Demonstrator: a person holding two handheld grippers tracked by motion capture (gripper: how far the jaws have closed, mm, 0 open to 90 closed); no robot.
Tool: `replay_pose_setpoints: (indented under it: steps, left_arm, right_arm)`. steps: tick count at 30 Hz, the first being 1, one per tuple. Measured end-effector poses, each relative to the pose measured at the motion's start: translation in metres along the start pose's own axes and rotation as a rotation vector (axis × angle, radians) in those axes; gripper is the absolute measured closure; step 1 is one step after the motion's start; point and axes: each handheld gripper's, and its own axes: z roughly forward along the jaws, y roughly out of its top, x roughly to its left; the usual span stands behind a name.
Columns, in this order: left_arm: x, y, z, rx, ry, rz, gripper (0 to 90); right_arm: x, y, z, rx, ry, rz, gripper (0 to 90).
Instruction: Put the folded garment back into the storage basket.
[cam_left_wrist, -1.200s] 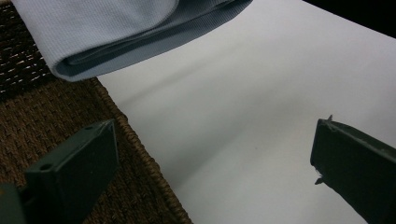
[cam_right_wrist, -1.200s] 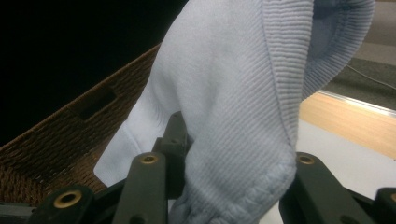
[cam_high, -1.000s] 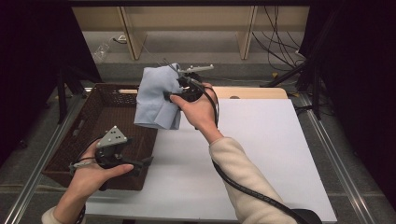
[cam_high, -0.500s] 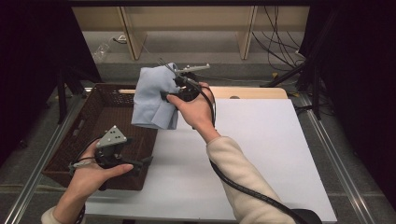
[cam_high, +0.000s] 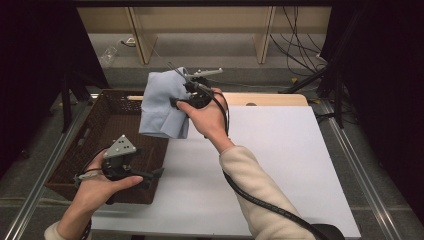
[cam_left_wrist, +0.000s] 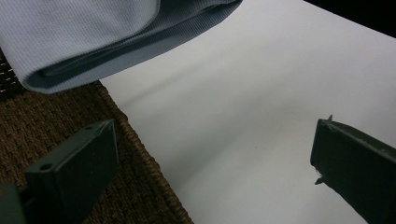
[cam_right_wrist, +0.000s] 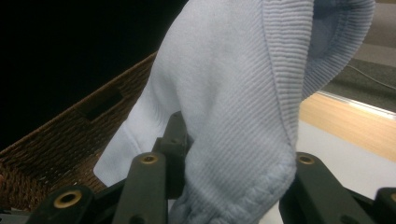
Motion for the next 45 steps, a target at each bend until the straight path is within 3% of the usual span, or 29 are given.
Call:
replay_pose_setpoints:
  steps: [45]
  left_arm:
    - [0.0, 0.0, -0.001, -0.003, -0.002, -0.001, 0.4]
  right_arm:
    - [0.011, 0.006, 0.012, 0.01, 0.015, -0.016, 64.0]
